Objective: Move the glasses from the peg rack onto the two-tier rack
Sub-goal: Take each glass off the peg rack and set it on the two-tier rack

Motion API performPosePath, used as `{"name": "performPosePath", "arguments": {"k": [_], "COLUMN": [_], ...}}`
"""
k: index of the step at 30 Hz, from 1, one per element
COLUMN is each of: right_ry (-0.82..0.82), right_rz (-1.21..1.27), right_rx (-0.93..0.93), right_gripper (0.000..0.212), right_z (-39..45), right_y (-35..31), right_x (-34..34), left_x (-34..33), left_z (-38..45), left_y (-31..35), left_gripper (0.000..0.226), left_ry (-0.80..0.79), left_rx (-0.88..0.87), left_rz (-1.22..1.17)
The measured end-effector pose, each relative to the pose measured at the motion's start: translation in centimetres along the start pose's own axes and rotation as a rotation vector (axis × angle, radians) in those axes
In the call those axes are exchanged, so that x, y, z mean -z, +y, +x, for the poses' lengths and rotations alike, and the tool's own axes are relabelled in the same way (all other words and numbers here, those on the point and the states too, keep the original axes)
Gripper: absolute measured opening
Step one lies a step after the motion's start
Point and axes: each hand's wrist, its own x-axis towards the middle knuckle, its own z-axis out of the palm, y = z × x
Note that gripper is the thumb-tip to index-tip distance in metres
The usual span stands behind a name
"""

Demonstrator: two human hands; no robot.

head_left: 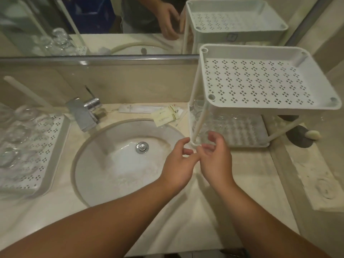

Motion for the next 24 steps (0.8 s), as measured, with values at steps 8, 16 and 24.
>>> {"name": "performPosePath", "arguments": {"k": [8, 16, 24], "right_ry": [-0.125, -0.355, -0.584], "right_rz": [0.012, -0.05, -0.121], "right_rx": [0.13, 0.211, 0.227], "right_gripper": [0.043, 0.043, 0.049], "right_z": [-6.2, -10.0, -13.5], "right_y": [-5.9, -11.0, -13.7], "right_x": [-6.3, -15.3, -24.3], "left_x": [10.7, 21.2, 29.3], "left_z": [-4.6, -9.0, -13.4], "left_y": [-2.4, -2.8, -5.2], "left_gripper": [0.043, 0.048, 0.05], "left_ry": [0.17, 0.371, 0.529], "left_rx": [-0.088, -0.139, -0.131], "left_rz": [0.018, -0.007, -0.061]}}
